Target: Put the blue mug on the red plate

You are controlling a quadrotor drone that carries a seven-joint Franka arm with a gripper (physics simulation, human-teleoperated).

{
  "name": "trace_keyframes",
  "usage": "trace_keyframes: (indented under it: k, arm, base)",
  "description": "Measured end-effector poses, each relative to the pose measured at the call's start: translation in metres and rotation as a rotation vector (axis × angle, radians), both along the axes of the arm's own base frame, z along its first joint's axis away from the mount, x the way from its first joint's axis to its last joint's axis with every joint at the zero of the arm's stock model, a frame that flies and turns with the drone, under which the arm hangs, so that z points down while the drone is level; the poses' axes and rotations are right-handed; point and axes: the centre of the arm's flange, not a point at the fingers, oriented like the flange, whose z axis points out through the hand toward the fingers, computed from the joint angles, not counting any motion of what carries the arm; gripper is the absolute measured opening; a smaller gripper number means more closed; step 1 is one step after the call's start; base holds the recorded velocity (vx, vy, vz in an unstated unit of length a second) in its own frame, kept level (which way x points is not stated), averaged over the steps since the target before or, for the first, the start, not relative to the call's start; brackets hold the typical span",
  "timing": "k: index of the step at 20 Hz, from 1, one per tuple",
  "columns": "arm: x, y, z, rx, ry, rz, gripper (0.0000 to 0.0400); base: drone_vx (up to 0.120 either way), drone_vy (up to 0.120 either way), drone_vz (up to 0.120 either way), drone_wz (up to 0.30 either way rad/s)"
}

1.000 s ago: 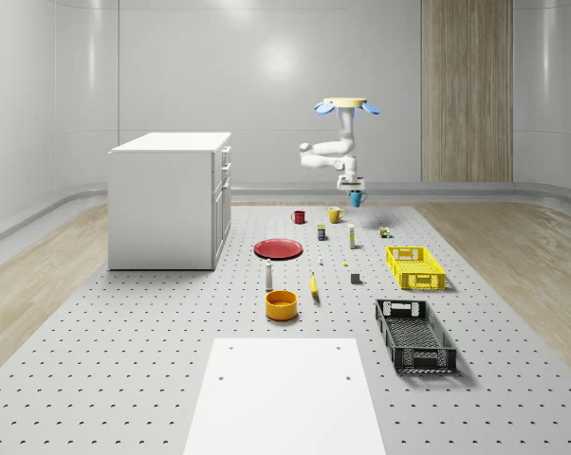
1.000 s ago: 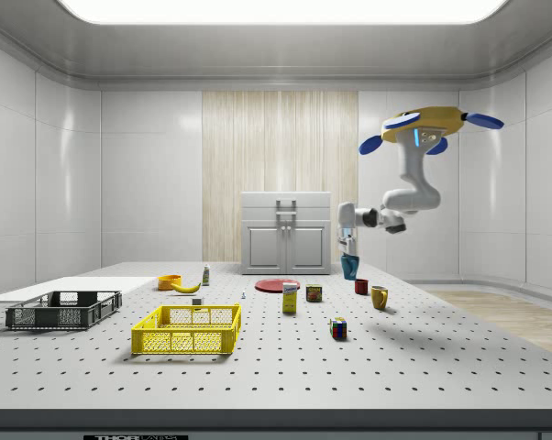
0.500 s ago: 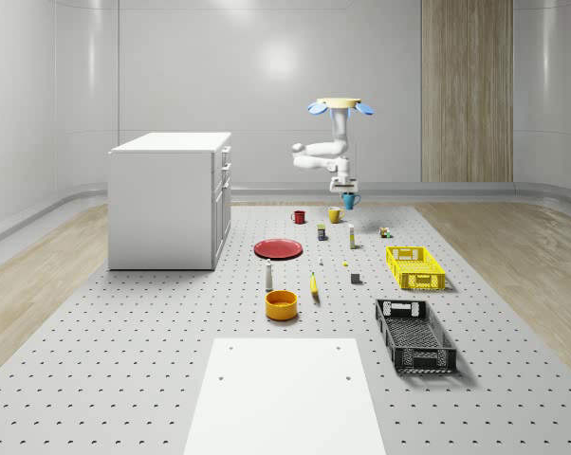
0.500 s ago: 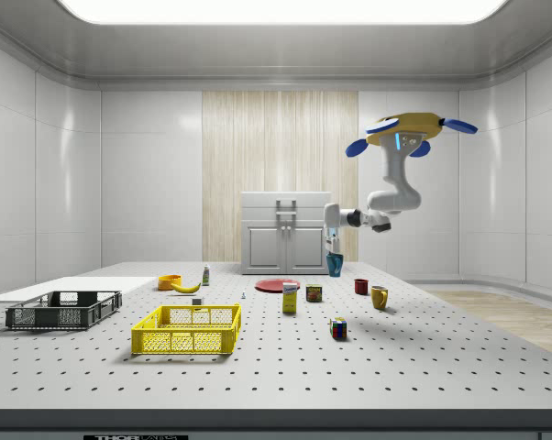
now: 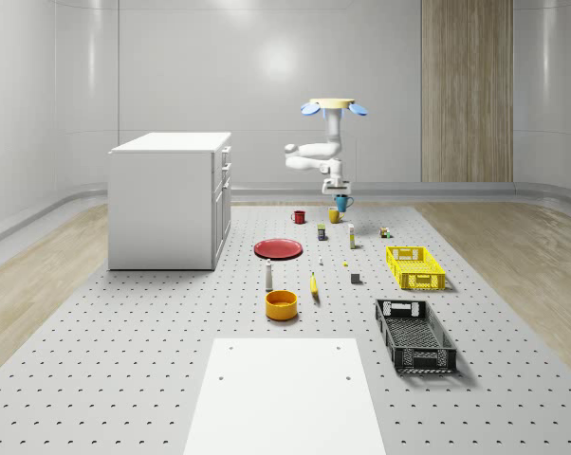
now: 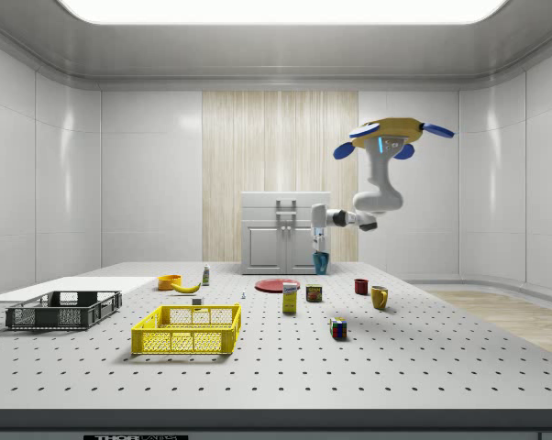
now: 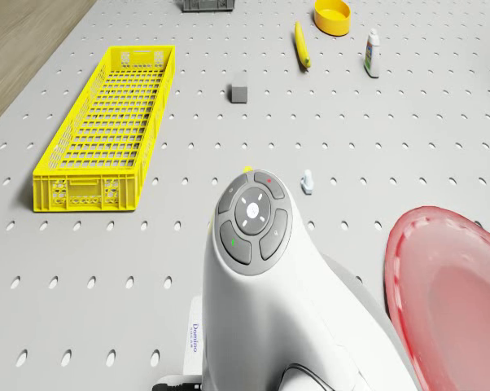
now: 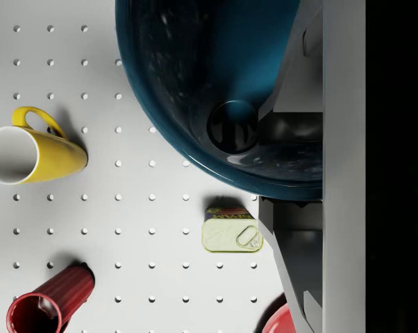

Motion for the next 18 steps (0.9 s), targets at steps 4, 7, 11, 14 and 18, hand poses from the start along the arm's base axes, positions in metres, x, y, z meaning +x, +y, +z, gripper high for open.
trace_keyframes:
  k: [4,7,11,14,18]
  arm:
    - [0.0,0.0,0.0,0.0,0.0,0.0,0.01]
    - [0.0,0.0,0.0,0.0,0.0,0.0,0.01]
    - [0.0,0.0,0.0,0.0,0.0,0.0,0.01]
    - [0.0,0.0,0.0,0.0,0.0,0.0,0.01]
    - [0.0,0.0,0.0,0.0,0.0,0.0,0.01]
  base:
    - [0.12,-0.12,0.0,0.0]
    - [0.12,-0.12,0.0,0.0]
    - [0.12,-0.12,0.0,0.0]
    - [0.12,-0.12,0.0,0.0]
    - [0.12,-0.12,0.0,0.0]
